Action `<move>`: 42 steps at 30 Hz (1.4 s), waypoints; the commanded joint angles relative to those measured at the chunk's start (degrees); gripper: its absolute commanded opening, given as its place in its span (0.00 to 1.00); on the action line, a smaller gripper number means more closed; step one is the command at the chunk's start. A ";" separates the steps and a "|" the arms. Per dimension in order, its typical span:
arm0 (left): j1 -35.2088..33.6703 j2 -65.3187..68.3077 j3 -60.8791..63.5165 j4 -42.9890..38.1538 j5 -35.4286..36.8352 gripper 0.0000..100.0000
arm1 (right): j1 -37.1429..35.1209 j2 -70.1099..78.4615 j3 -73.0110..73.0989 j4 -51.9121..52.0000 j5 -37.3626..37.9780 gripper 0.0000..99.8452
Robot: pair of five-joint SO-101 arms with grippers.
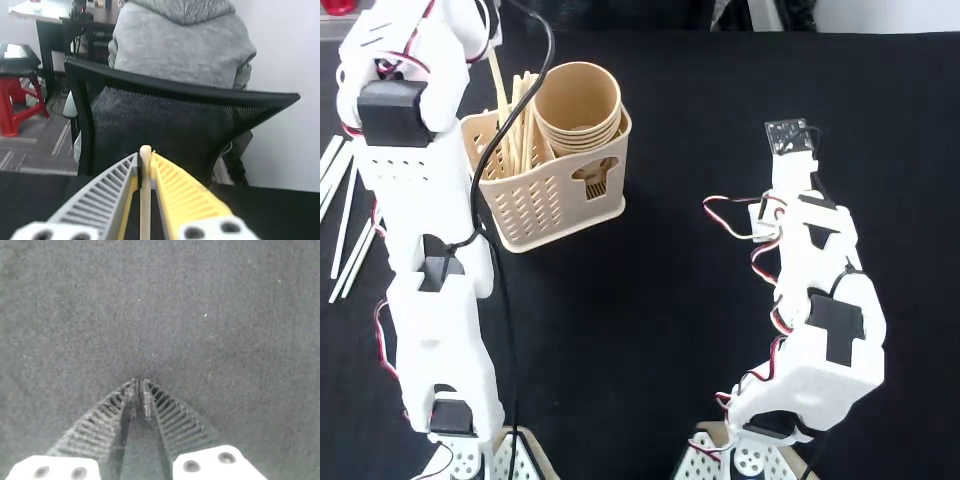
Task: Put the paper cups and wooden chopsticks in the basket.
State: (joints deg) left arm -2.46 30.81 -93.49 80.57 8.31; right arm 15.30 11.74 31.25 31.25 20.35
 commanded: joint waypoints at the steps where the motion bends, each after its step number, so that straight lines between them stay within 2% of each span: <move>1: -0.92 -0.97 -1.63 3.87 -0.26 0.11 | 0.18 -3.38 -0.22 -0.35 0.70 0.01; 4: -1.10 -0.97 -1.63 8.62 0.18 0.26 | 0.18 -3.38 -0.22 -0.35 0.70 0.01; 5: -1.63 -0.97 -1.63 10.11 0.18 0.27 | 0.18 -3.38 -0.22 -0.35 0.70 0.01; 9: -3.12 -1.05 -1.63 13.10 -0.18 0.27 | 0.18 -3.38 -0.22 -0.35 0.70 0.01; 14: -11.91 -1.14 -1.54 15.30 -1.05 0.27 | 0.18 -3.38 -0.13 -0.35 0.70 0.01; 18: -20.53 1.23 2.77 17.58 -9.49 0.27 | 0.18 -3.38 -0.13 -0.35 0.70 0.01; 23: -27.91 6.51 17.54 13.71 -18.55 0.27 | 0.18 -3.38 -0.13 -0.35 0.70 0.01; 28: -29.93 12.40 26.95 8.35 -25.14 0.27 | 0.18 -3.38 -0.13 -0.35 0.70 0.01; 32: -29.76 18.11 27.38 3.43 -26.73 0.27 | 0.18 -3.38 -0.04 -0.35 0.70 0.01; 35: -30.02 24.18 27.47 -4.84 -28.84 0.27 | 0.18 -3.38 0.04 -0.35 0.70 0.01; 42: -30.20 36.04 21.85 -5.54 -30.51 0.27 | 0.18 -3.38 0.04 -0.35 0.70 0.01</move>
State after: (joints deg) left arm -32.26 65.63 -67.74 75.56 -20.79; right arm 15.30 11.74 31.25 31.25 20.35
